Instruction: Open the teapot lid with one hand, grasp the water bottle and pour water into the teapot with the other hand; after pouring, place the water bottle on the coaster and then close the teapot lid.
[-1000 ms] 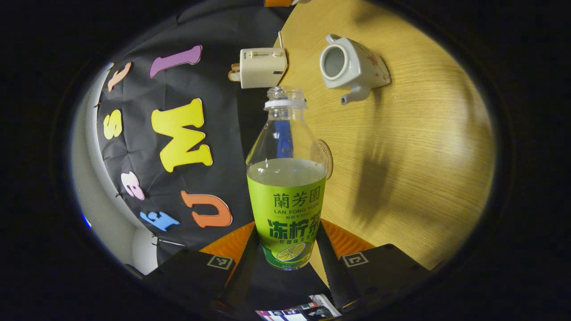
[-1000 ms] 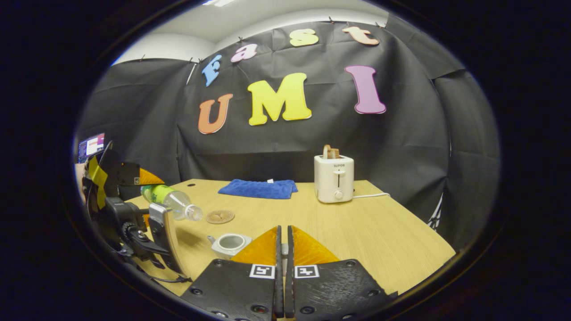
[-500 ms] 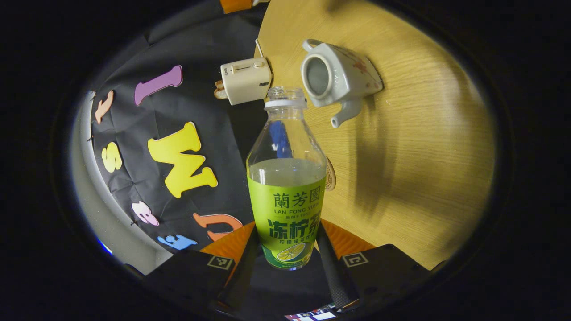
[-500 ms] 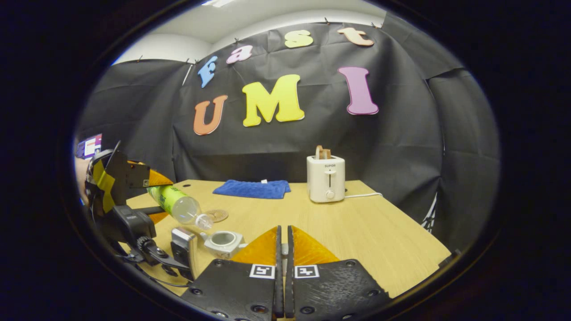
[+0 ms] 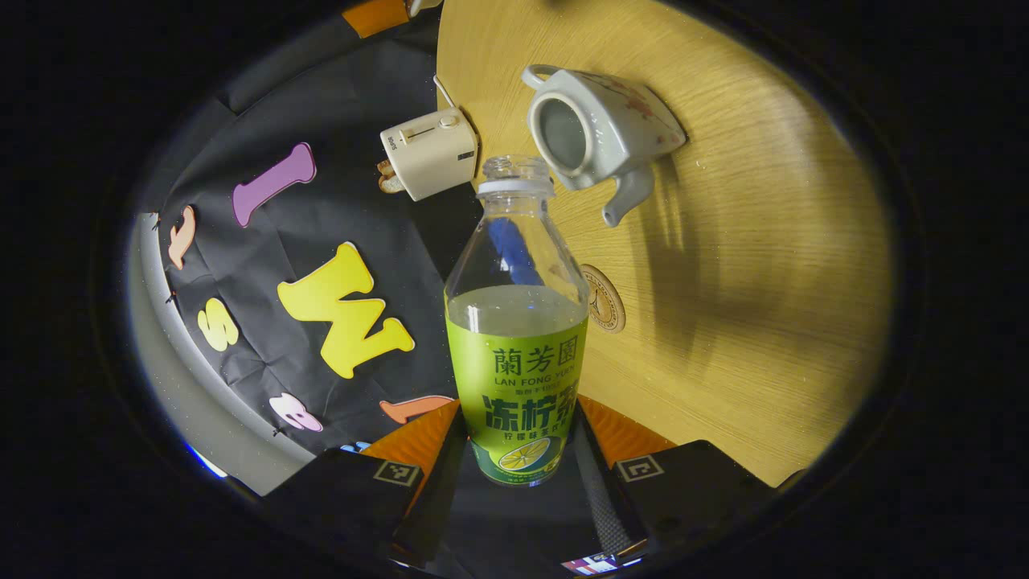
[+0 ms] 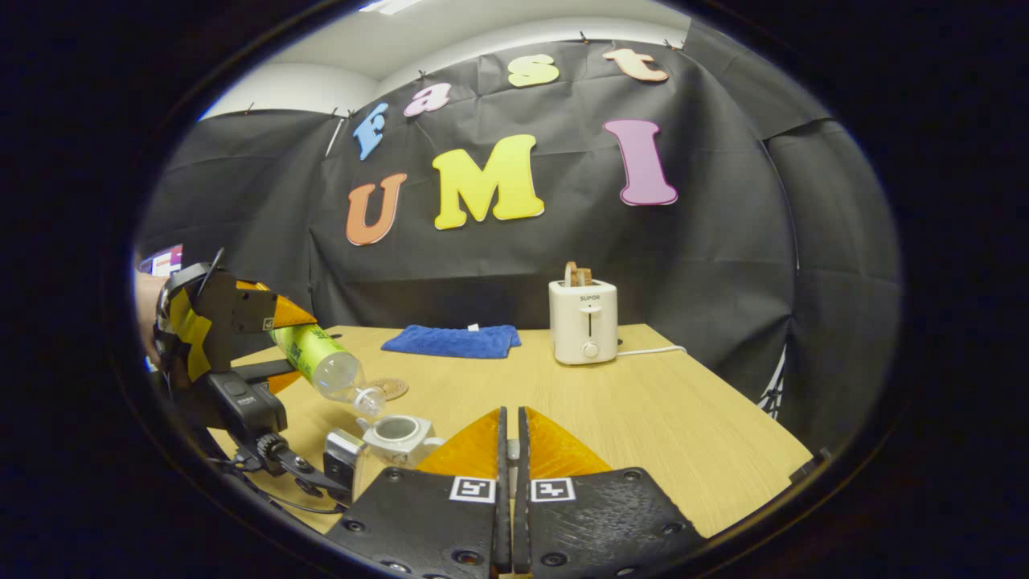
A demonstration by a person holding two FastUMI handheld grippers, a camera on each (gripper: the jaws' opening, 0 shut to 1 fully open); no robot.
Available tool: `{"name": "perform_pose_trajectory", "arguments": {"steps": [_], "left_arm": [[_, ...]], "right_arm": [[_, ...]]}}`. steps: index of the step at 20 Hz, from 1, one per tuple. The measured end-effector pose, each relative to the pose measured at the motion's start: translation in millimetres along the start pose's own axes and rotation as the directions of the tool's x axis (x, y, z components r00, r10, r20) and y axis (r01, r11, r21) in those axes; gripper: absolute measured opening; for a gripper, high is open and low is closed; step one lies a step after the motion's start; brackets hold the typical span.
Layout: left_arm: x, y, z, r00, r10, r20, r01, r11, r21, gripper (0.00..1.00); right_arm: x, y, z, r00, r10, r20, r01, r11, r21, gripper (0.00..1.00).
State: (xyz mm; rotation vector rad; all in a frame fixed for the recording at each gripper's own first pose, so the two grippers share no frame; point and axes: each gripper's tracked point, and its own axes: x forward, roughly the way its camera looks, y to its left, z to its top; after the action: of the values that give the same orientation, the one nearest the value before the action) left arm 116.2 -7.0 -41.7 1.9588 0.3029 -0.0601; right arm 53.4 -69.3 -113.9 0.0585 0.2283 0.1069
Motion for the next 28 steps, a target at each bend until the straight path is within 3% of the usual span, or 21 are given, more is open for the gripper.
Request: {"name": "perform_pose_trajectory", "arguments": {"steps": [21,28], "left_arm": [[-7.1,30.0,3.3,0.994,0.108,-0.023,-0.100,0.968,0.229,0.73],[-6.4,36.9,8.3,0.992,0.126,-0.008,-0.120,0.960,0.252,0.73]], "right_arm": [[-2.0,-4.9,-2.2,1.000,0.006,0.005,-0.006,1.000,0.012,0.01],[-1.4,-7.0,-5.0,1.000,0.008,0.001,-0.008,1.000,0.024,0.01]]}}
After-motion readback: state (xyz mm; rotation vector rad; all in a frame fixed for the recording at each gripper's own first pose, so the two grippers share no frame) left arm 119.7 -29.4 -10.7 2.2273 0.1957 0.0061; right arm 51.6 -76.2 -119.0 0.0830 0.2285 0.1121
